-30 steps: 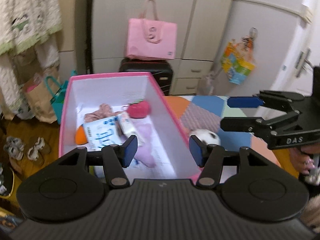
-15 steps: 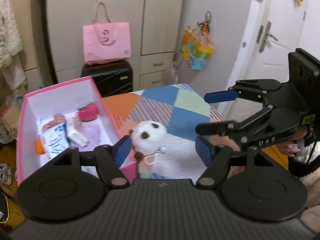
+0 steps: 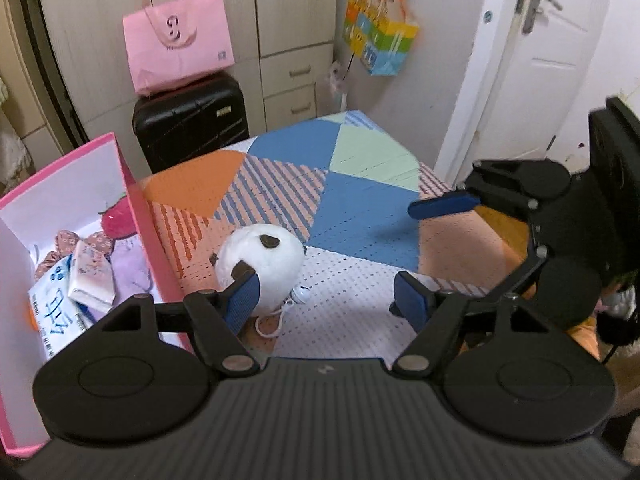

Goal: Organize soft objects
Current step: 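Withdraw both tools and move them toward the white plush panda, then close the left tool on the white plush panda while the right tool pinches it too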

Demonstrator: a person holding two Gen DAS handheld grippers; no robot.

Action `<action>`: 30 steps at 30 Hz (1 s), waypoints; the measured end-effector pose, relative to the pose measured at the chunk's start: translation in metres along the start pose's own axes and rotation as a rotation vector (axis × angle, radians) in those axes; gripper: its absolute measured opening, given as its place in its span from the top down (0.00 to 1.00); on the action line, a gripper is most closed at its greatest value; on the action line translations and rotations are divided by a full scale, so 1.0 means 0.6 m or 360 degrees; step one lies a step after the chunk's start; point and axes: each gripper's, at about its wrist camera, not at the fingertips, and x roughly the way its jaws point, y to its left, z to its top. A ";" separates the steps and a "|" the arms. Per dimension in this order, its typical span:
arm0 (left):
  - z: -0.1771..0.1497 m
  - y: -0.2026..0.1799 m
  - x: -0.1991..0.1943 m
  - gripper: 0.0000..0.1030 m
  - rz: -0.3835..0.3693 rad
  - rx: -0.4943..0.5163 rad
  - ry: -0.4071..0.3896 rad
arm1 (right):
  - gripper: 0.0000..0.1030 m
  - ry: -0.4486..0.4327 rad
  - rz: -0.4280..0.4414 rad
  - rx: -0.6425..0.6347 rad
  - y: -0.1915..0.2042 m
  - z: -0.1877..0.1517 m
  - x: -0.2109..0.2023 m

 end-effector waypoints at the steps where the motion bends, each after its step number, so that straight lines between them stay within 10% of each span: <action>1: 0.006 0.003 0.010 0.29 0.0003 -0.0010 0.0022 | 0.18 0.0003 0.0010 0.0012 -0.004 -0.002 0.007; 23: 0.057 0.049 0.143 0.32 0.0182 -0.0197 0.0179 | 0.18 -0.0035 0.0236 0.0082 -0.044 0.018 0.160; 30: 0.055 0.055 0.148 0.48 0.0219 -0.0148 0.0164 | 0.17 -0.0017 0.0350 0.0164 -0.056 0.019 0.190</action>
